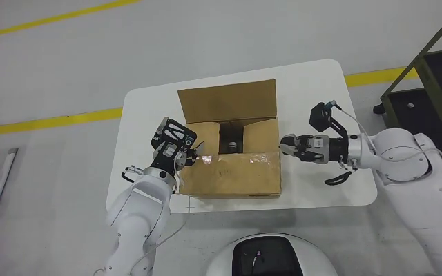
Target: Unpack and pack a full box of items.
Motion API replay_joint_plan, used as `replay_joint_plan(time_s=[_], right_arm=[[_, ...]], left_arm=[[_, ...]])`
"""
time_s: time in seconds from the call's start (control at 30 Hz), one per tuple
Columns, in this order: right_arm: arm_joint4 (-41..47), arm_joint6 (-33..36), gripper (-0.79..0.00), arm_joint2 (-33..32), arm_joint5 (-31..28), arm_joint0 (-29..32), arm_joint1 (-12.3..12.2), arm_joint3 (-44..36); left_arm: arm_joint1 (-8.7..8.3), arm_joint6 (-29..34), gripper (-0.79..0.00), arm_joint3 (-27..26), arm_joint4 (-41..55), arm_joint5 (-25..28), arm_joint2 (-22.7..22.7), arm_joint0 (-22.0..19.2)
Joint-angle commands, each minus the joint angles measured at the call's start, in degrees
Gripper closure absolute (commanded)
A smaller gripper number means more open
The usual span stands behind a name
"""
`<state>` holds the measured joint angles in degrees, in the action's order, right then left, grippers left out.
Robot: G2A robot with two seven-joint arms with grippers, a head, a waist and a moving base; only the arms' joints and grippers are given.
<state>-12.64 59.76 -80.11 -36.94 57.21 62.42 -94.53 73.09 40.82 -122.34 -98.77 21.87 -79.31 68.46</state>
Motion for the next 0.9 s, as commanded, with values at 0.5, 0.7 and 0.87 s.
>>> replay_joint_plan(time_s=[0.5,0.7,0.87], right_arm=[[7.2,4.4,-0.277,5.9,-0.8,-6.0,-0.6,8.6],[8.4,5.0,-0.317,8.4,-1.6,-7.8,-0.7,10.2],[9.7,5.7,-0.32,10.1,-1.9,-8.9,-0.7,11.3]], left_arm=[[0.0,0.0,-0.785,0.0,0.0,0.0,0.0,0.0],[0.0,0.0,-0.785,0.0,0.0,0.0,0.0,0.0],[0.0,0.0,-0.785,0.0,0.0,0.0,0.0,0.0]])
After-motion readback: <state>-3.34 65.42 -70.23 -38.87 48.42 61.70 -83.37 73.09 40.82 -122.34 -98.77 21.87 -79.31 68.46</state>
